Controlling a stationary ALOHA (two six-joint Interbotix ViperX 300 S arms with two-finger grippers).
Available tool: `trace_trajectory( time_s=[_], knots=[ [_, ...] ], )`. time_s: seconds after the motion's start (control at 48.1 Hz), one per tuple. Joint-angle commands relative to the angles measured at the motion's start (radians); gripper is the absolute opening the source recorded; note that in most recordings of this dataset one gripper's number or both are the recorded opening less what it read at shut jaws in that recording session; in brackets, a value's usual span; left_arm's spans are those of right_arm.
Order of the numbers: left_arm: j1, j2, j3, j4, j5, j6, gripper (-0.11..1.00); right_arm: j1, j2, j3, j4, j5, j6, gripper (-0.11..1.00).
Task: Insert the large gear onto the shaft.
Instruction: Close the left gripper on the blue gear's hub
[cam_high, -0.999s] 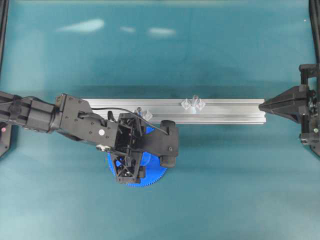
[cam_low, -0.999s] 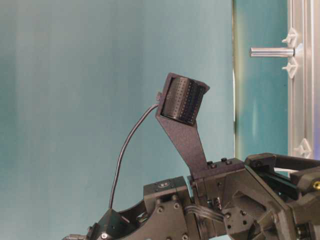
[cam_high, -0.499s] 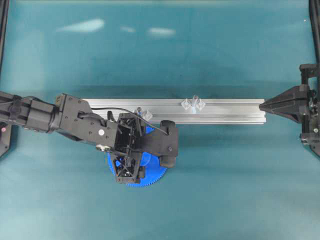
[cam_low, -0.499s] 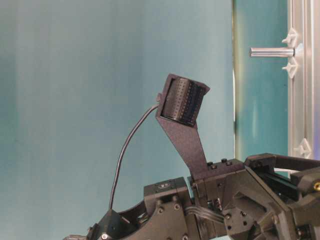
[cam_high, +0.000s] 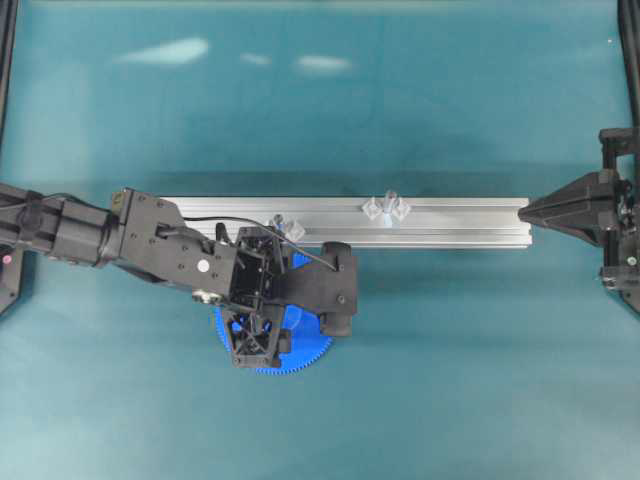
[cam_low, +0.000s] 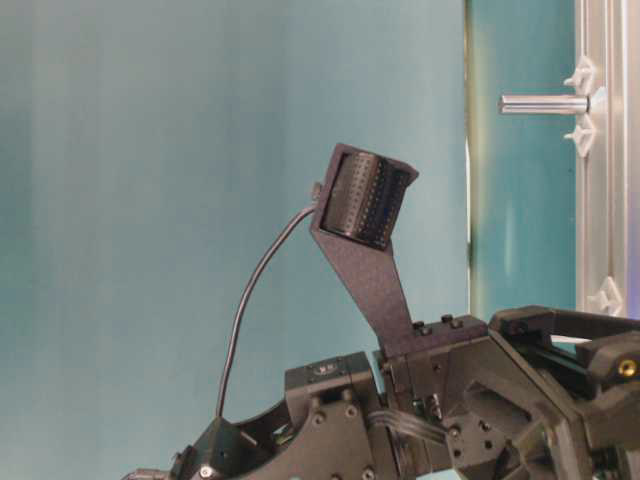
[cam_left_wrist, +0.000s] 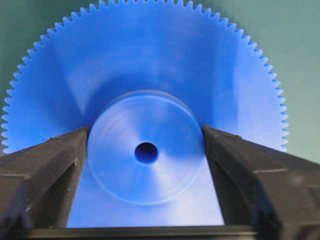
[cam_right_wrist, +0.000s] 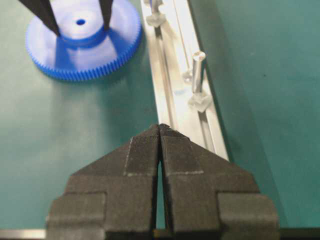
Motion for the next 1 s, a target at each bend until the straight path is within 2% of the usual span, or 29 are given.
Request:
trace_trajectory(
  time_s=[0.0,0.666,0.978],
  knots=[
    [-0.002,0.002,0.000,0.000,-0.005,0.003,0.76,-0.003,0.006,-0.009,0.002,-0.005,0.009,0.03],
    [-0.002,-0.005,-0.017,0.000,-0.009,0.003,0.76,-0.003,0.006,-0.008,0.002,-0.006,0.009,0.03],
    [-0.003,-0.037,-0.046,0.002,0.037,0.006,0.76,-0.005,0.006,-0.006,0.000,-0.008,0.009,0.03]
  ],
)
